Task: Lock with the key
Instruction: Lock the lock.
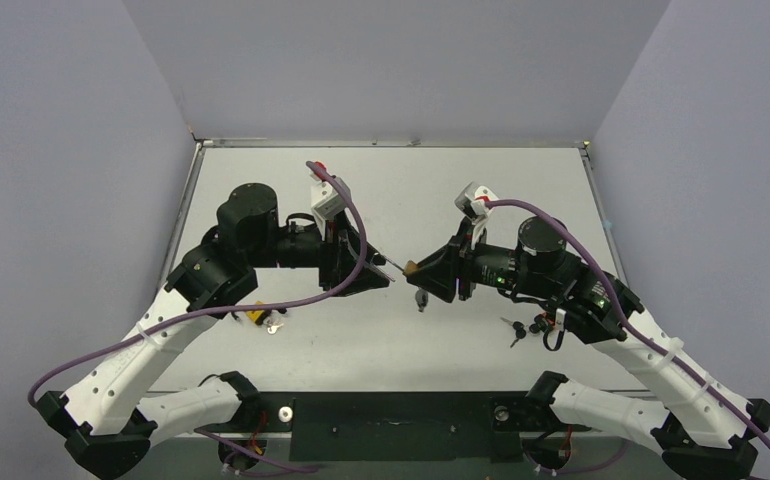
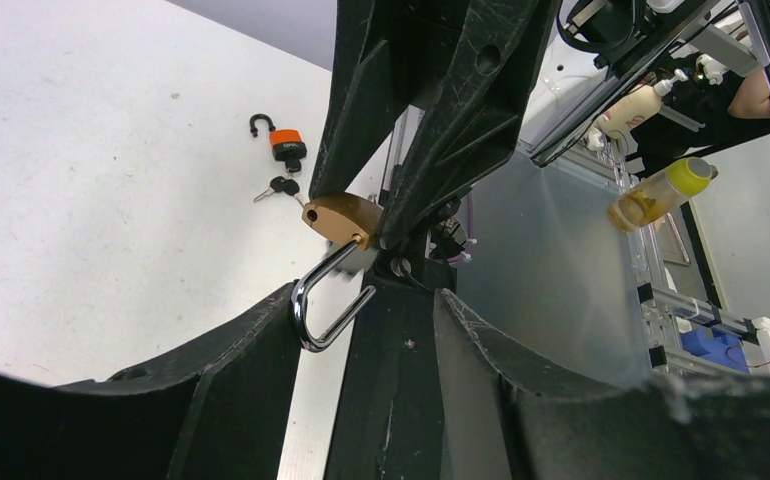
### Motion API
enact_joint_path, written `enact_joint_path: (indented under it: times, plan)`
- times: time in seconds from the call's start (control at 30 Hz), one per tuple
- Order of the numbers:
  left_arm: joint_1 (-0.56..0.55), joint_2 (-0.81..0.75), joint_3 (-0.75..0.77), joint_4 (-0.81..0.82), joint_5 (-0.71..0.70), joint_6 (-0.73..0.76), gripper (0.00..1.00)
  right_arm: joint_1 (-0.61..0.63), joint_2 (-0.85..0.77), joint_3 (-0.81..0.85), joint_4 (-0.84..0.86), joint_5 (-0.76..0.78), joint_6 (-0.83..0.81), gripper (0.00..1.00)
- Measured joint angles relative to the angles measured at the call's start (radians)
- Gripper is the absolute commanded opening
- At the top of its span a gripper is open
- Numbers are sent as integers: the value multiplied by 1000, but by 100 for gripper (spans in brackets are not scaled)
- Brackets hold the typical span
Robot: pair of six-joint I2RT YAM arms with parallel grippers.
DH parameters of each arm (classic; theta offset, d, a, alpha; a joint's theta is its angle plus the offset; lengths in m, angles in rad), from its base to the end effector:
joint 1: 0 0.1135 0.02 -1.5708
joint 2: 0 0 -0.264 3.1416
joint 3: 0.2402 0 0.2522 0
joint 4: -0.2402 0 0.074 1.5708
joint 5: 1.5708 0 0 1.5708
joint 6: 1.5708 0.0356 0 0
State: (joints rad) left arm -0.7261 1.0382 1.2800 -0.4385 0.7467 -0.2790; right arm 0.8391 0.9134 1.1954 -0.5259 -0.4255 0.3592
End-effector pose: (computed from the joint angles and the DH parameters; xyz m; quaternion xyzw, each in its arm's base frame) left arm 0.1392 -0.1559 0.4383 0.3852 0.6507 -0.5316 0.3817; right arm 0.1097 0.1441 0.4226 -0.3093 0.7171 0.4768 0.4033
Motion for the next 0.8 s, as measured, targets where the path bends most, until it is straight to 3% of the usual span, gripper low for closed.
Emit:
enact_joint_path:
  times: [0.33,0.47,0.53,0.57,0.63,0.7,0.8]
  plan:
    - [-2,31,13,-3,-17,-31,35,27,-4,1,-22,46,-14,8]
    - [-2,40,28,-8,-27,-41,23,48,-3,12,-37,78,-31,7]
    - [-2,45,37,-13,-35,-43,15,58,-4,17,-40,92,-37,7]
    - [-2,46,39,-16,-40,-46,5,60,-4,19,-42,97,-39,7]
    - [-2,47,40,-22,-51,-50,0,68,-4,19,-47,103,-43,9]
    - [-4,48,40,-26,-49,-57,0,77,-2,19,-57,117,-59,19]
    - [-8,48,40,-30,-57,-64,0,95,0,19,-63,145,-70,55]
